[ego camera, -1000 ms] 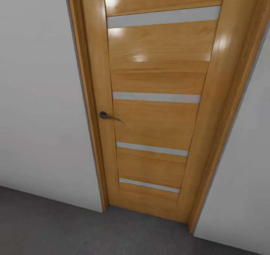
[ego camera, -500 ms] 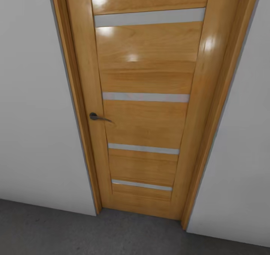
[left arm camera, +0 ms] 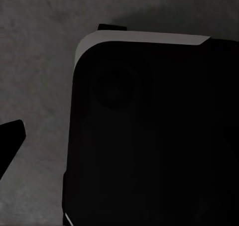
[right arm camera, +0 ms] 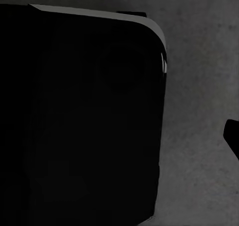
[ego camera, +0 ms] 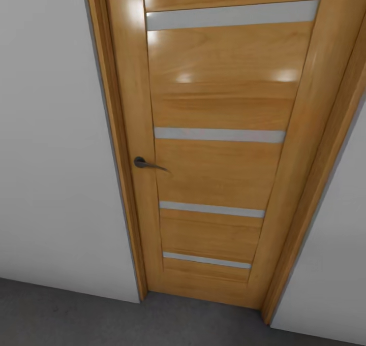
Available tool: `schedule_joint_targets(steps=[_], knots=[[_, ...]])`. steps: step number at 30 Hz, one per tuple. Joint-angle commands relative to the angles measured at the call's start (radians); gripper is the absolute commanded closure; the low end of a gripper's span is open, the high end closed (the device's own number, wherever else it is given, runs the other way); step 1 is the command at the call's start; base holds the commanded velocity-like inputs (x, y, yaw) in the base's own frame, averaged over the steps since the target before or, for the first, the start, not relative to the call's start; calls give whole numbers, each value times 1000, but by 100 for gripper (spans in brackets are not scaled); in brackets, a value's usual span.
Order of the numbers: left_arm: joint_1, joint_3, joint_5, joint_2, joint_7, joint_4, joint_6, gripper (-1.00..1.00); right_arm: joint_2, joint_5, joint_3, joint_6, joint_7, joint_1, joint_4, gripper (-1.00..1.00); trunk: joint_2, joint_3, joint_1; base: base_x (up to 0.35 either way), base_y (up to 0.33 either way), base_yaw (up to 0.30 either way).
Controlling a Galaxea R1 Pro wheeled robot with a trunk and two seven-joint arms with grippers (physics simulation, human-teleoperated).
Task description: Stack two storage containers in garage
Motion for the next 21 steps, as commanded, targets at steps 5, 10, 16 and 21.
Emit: schedule_joint_targets(steps=[5,10,16,21], knots=[[0,0,9,0,0,0,-2,-100,0,6,0,-4,0,0,0,-100,0,-1,0,159,287,0],[0,0,9,0,0,0,-2,-100,-1,6,-2,-9,0,0,0,-100,0,-1,0,138,216,0],[0,0,9,0,0,0,-4,-100,0,1,-7,-10,0,0,0,-100,0,-1,0,28,40,-142],[0,0,9,0,0,0,-4,-100,-1,-1,-9,-9,0,0,0,-100,0,-1,0,4,5,-229]])
